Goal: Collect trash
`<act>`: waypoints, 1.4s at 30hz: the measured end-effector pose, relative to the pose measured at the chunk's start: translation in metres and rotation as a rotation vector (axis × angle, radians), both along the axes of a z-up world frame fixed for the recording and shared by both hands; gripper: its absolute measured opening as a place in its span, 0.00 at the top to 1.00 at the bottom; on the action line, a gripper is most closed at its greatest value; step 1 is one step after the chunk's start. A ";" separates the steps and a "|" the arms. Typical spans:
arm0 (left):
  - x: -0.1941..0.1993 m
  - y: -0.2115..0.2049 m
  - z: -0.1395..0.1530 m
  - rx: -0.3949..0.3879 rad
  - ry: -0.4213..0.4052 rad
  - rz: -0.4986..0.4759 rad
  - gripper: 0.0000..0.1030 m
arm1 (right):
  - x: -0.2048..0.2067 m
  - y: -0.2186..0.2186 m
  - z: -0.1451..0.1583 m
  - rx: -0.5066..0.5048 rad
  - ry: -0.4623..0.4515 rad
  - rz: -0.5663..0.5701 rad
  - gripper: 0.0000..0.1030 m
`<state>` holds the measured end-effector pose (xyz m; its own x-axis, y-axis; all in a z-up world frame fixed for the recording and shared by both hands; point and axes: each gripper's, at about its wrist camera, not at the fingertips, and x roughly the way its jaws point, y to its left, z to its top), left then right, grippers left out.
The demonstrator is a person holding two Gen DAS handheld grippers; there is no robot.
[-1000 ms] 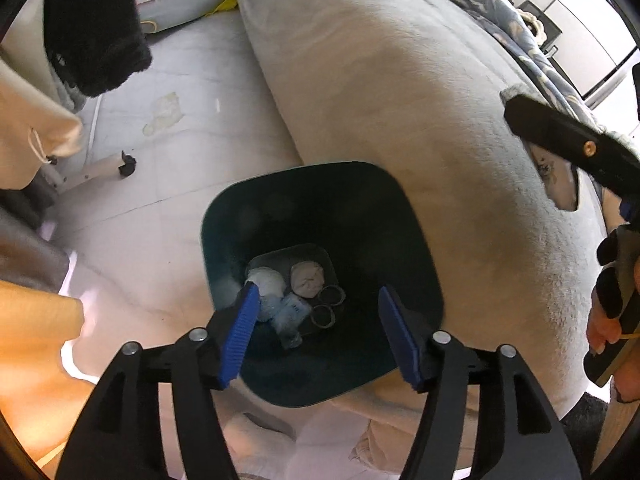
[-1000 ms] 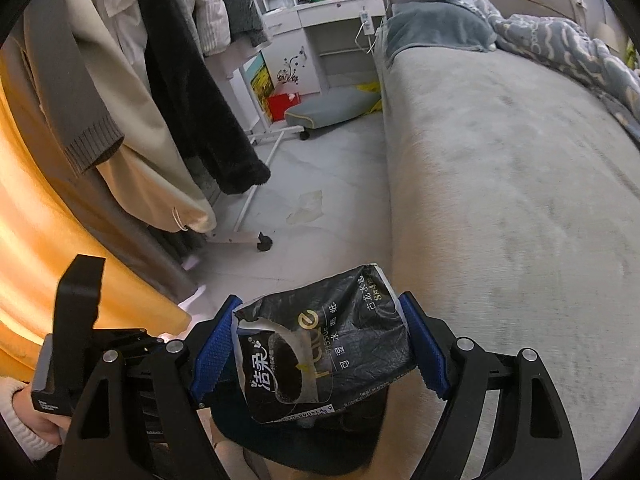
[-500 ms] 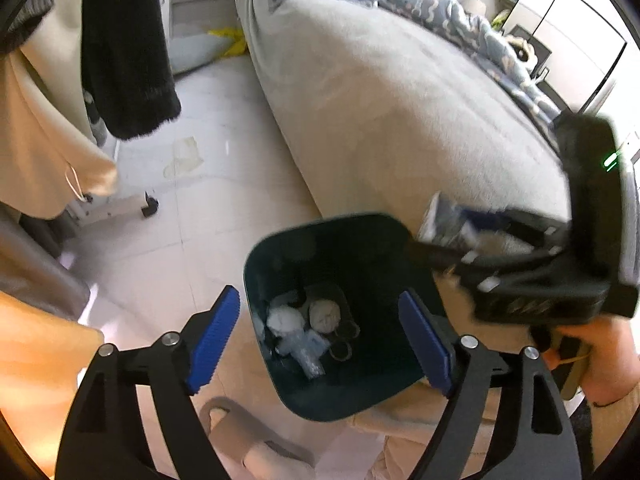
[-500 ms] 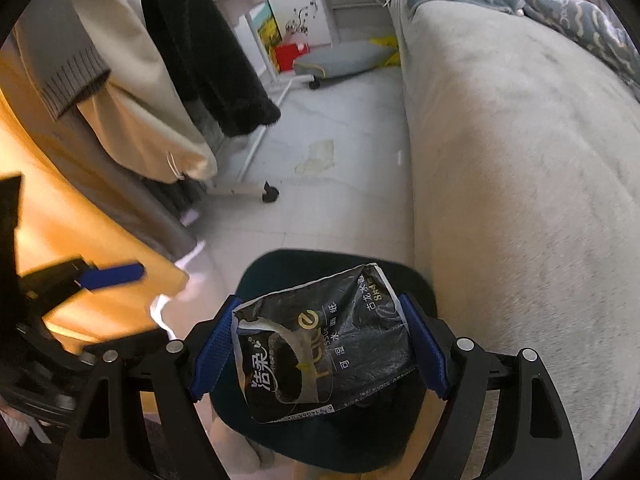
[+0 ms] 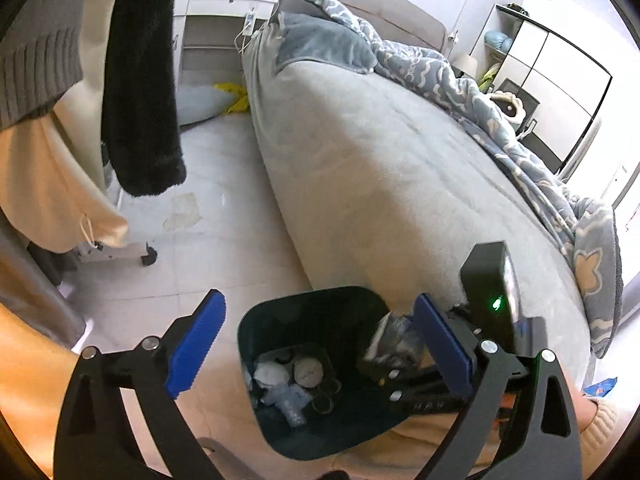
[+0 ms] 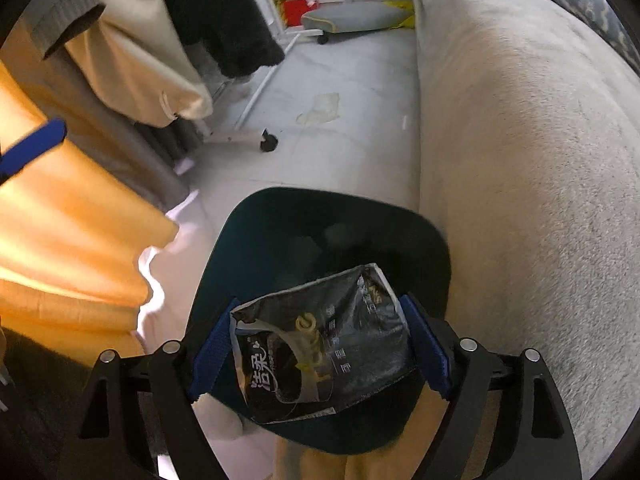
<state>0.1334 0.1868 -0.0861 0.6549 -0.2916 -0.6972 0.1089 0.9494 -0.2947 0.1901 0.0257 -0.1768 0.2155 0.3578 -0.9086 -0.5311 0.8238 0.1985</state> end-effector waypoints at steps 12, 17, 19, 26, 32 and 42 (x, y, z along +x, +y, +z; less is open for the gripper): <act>-0.003 -0.044 0.042 0.097 -0.153 -0.007 0.03 | -0.008 -0.037 0.047 0.068 -0.113 -0.046 0.09; -0.008 -0.068 0.060 0.147 -0.239 0.015 0.03 | -0.012 -0.077 0.078 0.100 -0.219 -0.130 0.05; -0.013 -0.080 0.066 0.169 -0.269 0.022 0.03 | -0.017 -0.101 0.091 0.112 -0.268 -0.178 0.04; -0.031 -0.117 0.060 0.248 -0.254 0.029 0.03 | -0.053 -0.176 0.134 0.121 -0.442 -0.329 0.03; -0.066 -0.129 0.064 0.281 -0.278 0.065 0.03 | -0.101 -0.247 0.162 0.125 -0.539 -0.478 0.03; -0.112 -0.121 0.105 0.281 -0.311 0.089 0.03 | -0.172 -0.315 0.223 0.112 -0.650 -0.549 0.03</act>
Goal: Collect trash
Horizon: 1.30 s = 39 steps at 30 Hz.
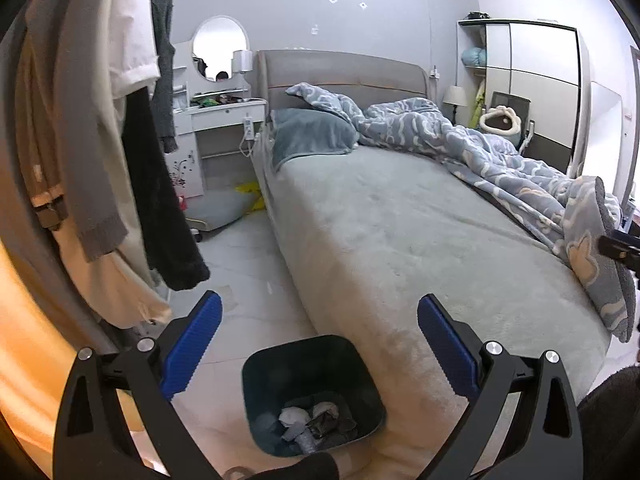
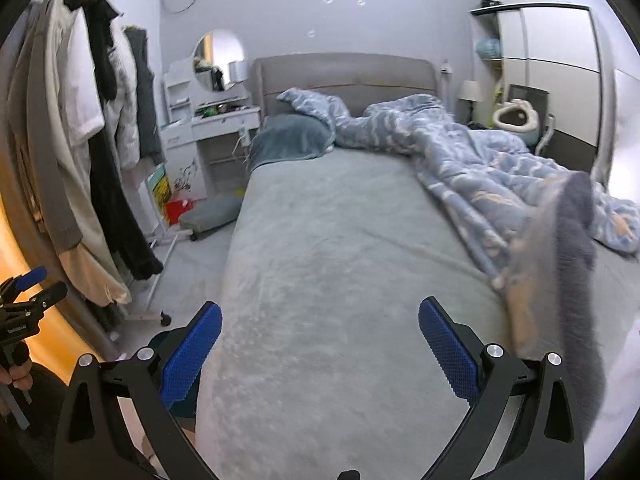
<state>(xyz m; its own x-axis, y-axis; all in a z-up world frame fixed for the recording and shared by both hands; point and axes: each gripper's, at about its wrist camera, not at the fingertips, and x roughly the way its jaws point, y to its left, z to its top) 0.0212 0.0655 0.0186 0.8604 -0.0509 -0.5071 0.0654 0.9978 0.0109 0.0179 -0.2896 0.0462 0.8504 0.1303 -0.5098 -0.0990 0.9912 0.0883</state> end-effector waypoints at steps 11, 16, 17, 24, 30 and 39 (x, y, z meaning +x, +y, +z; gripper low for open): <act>-0.028 0.010 -0.009 0.048 -0.014 0.049 0.03 | -0.028 -0.009 -0.012 0.004 0.021 0.026 0.03; -0.022 0.017 -0.014 0.014 0.021 0.067 0.03 | -0.030 -0.006 -0.012 0.009 0.015 0.078 0.03; -0.023 0.017 -0.014 0.015 0.018 0.068 0.03 | -0.030 -0.006 -0.011 0.011 0.013 0.079 0.03; -0.022 0.012 -0.017 0.029 0.033 0.062 0.03 | -0.030 -0.009 -0.010 0.028 0.014 0.079 0.03; -0.021 0.012 -0.016 0.032 0.034 0.063 0.03 | -0.029 -0.007 -0.010 0.033 0.016 0.077 0.03; -0.023 0.011 -0.017 0.023 0.040 0.071 0.03 | -0.029 -0.005 -0.010 0.038 0.020 0.074 0.03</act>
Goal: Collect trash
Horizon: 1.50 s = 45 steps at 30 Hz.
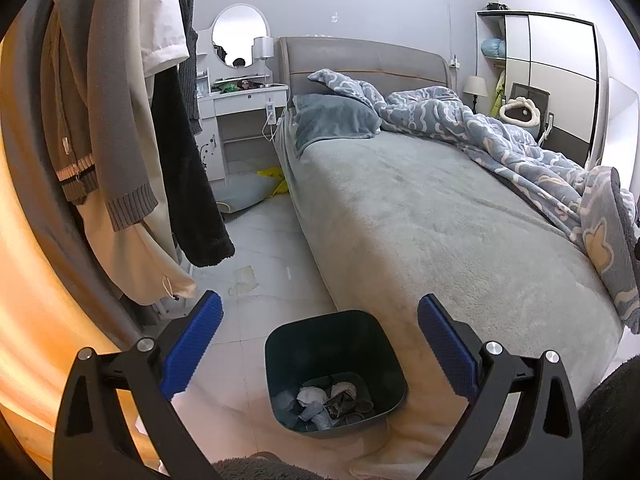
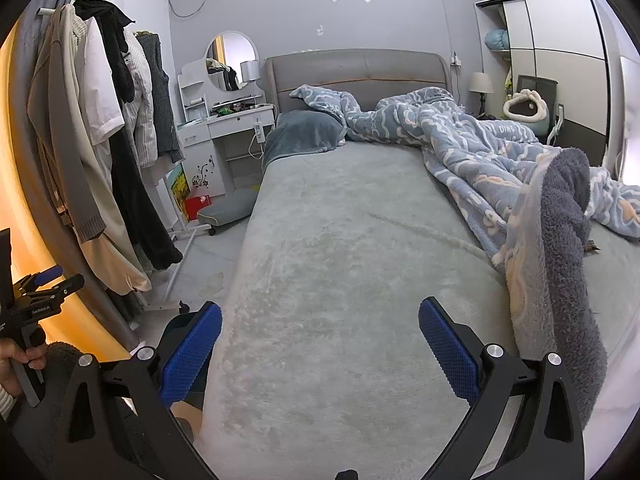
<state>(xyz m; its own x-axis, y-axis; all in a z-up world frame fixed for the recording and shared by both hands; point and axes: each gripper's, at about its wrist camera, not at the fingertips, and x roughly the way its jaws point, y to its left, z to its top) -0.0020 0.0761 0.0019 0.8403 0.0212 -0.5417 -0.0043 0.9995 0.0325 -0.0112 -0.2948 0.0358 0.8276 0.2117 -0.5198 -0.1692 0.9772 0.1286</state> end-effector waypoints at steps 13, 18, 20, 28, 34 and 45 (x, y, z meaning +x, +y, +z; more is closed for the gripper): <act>0.000 -0.001 0.000 0.001 -0.001 -0.001 0.03 | 0.000 0.001 0.000 -0.002 0.001 0.000 0.03; 0.000 0.000 0.000 -0.002 -0.002 0.000 0.03 | 0.000 0.001 0.001 -0.005 0.001 0.001 0.03; 0.001 0.002 0.001 -0.002 -0.003 0.000 0.03 | -0.001 0.001 0.001 -0.003 0.000 0.000 0.03; 0.001 0.002 0.000 -0.003 -0.002 -0.001 0.03 | -0.001 0.001 0.002 -0.003 0.001 0.000 0.03; 0.001 0.003 0.001 -0.003 -0.001 -0.001 0.03 | 0.000 0.001 0.002 -0.004 0.003 0.001 0.03; 0.001 0.003 0.001 -0.003 -0.002 -0.001 0.03 | -0.001 -0.005 -0.003 -0.003 0.017 0.006 0.03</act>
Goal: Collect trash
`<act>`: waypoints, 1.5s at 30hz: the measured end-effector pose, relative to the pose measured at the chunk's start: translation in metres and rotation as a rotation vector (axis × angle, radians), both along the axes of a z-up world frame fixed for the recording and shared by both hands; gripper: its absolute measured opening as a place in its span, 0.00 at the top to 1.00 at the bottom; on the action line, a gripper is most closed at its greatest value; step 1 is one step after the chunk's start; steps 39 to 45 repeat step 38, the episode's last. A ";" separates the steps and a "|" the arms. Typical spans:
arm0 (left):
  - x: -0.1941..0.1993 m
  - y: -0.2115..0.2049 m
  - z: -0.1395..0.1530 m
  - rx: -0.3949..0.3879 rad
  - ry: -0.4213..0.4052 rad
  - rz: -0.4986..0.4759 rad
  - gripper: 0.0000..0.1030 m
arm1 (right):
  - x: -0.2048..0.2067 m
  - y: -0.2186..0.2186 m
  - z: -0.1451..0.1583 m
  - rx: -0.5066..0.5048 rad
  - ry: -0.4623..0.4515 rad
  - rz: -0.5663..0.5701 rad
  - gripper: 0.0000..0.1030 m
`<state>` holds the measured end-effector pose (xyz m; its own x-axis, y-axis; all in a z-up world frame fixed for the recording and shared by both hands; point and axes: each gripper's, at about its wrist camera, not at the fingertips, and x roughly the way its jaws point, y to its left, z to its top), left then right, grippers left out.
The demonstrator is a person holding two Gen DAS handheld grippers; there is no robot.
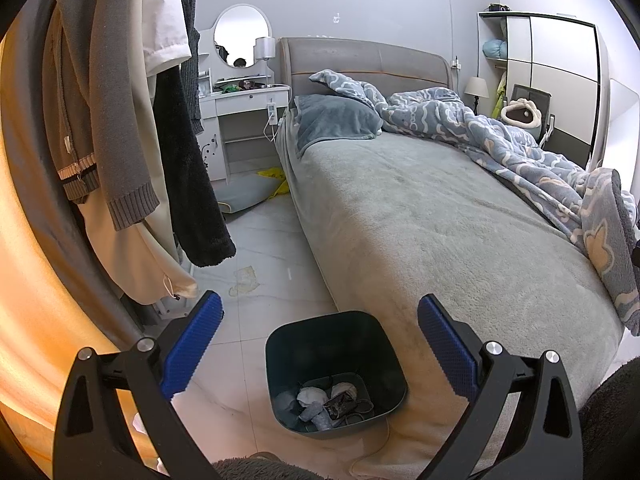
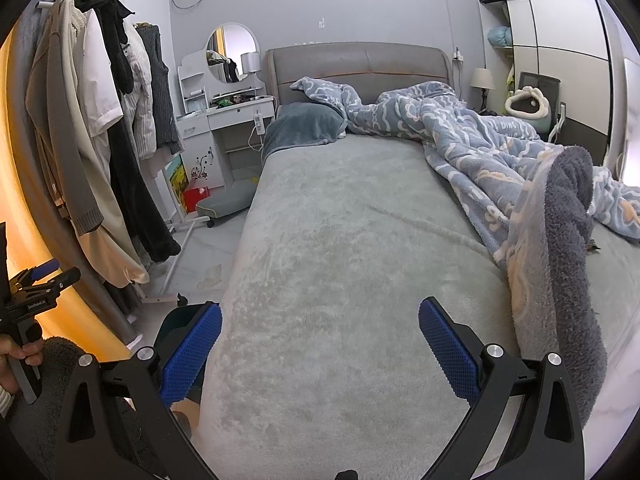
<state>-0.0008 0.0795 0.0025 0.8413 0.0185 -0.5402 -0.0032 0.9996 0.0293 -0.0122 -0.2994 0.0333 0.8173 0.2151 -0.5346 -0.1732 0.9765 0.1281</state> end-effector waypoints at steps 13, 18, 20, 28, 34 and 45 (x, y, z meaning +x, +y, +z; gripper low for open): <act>0.000 0.001 -0.001 -0.004 0.004 0.006 0.03 | 0.000 0.000 0.001 -0.004 0.001 0.000 0.03; 0.000 0.001 -0.001 -0.007 0.004 0.007 0.03 | 0.000 0.001 0.002 -0.006 0.002 0.001 0.03; 0.000 0.001 -0.001 -0.007 0.004 0.007 0.03 | -0.001 0.000 0.002 -0.006 0.002 0.001 0.03; -0.001 0.000 -0.001 -0.007 0.004 0.007 0.03 | 0.001 0.001 0.003 -0.006 0.003 0.001 0.03; 0.000 0.003 -0.003 -0.016 0.007 0.004 0.03 | 0.001 0.000 0.004 -0.007 0.003 0.003 0.03; 0.001 0.004 -0.004 -0.009 0.008 0.001 0.03 | 0.001 -0.001 0.004 -0.006 0.004 0.003 0.03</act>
